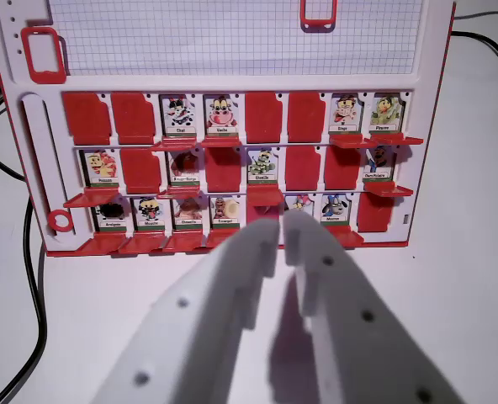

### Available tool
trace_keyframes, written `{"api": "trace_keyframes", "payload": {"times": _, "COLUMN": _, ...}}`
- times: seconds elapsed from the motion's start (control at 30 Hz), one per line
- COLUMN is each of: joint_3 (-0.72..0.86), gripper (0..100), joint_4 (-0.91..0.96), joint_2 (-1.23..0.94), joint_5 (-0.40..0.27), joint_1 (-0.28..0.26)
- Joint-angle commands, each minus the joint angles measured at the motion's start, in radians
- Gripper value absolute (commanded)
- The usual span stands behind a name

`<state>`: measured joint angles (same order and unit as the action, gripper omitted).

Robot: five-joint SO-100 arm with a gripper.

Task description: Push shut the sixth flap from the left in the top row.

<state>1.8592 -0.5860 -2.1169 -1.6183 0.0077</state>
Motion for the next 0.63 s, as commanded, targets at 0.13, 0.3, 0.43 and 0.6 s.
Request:
{"api": "trace_keyframes", "payload": {"times": 0.13, "joint_3": -0.029, "gripper": 0, "joint_4": 0.002, "joint_2": -0.066, "joint_5": -0.008, "joint_1": -0.002}}
{"api": "trace_keyframes", "payload": {"times": 0.3, "joint_3": -0.029, "gripper": 0, "joint_4": 0.005, "joint_2": -0.057, "joint_5": -0.008, "joint_1": 0.002}}
{"api": "trace_keyframes", "payload": {"times": 0.43, "joint_3": -0.031, "gripper": 0, "joint_4": 0.008, "joint_2": -0.051, "joint_5": -0.008, "joint_1": 0.003}}
{"api": "trace_keyframes", "payload": {"times": 0.6, "joint_3": -0.032, "gripper": 0, "joint_4": 0.011, "joint_2": -0.048, "joint_5": -0.008, "joint_1": 0.005}}
